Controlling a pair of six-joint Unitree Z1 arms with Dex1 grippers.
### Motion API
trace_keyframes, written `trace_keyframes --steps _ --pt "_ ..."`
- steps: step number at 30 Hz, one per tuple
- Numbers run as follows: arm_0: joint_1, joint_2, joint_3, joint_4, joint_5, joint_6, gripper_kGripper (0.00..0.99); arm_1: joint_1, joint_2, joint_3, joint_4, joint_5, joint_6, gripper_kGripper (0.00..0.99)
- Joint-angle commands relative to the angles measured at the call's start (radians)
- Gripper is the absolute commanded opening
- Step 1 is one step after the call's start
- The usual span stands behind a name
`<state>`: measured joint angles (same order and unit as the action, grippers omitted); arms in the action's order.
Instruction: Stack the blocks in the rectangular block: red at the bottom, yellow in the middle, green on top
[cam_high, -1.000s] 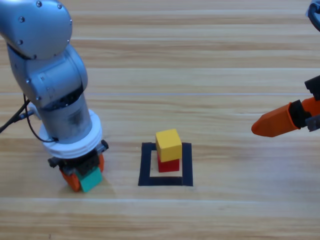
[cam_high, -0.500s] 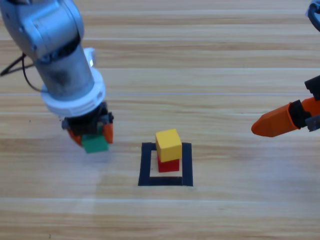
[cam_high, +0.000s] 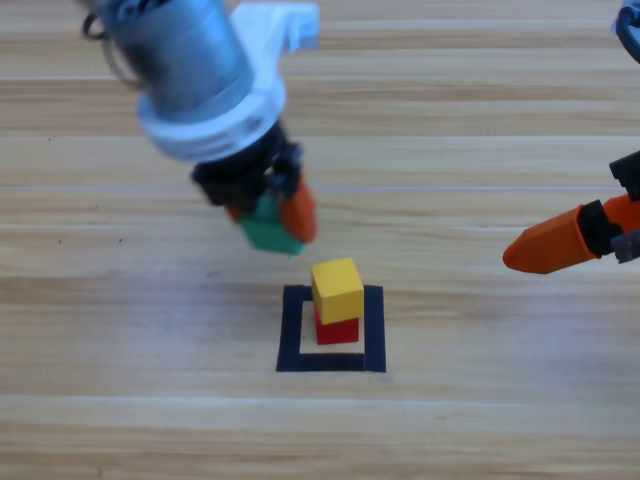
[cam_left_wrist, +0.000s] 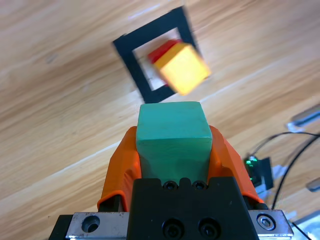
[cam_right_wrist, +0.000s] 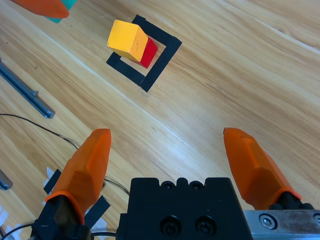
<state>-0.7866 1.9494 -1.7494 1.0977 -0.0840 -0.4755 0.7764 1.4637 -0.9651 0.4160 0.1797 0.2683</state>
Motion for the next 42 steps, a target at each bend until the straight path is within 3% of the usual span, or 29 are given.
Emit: trace_keyframes --steps 1,13,24,42 --pt "-0.086 0.138 -0.125 0.064 -0.01 -0.021 0.026 -0.026 0.007 0.019 -0.002 0.0 -0.004 0.99" --pt "-0.095 0.249 -0.246 0.122 0.04 -0.448 0.057 -0.026 0.006 0.02 0.001 0.0 -0.004 0.99" --pt "-0.108 0.275 -0.317 0.211 0.122 -0.687 0.071 -0.026 0.015 0.02 0.001 0.0 -0.004 0.99" --pt "-0.16 0.315 -0.38 0.255 0.127 -0.796 0.106 -0.026 0.023 0.022 0.0 0.003 -0.012 0.99"
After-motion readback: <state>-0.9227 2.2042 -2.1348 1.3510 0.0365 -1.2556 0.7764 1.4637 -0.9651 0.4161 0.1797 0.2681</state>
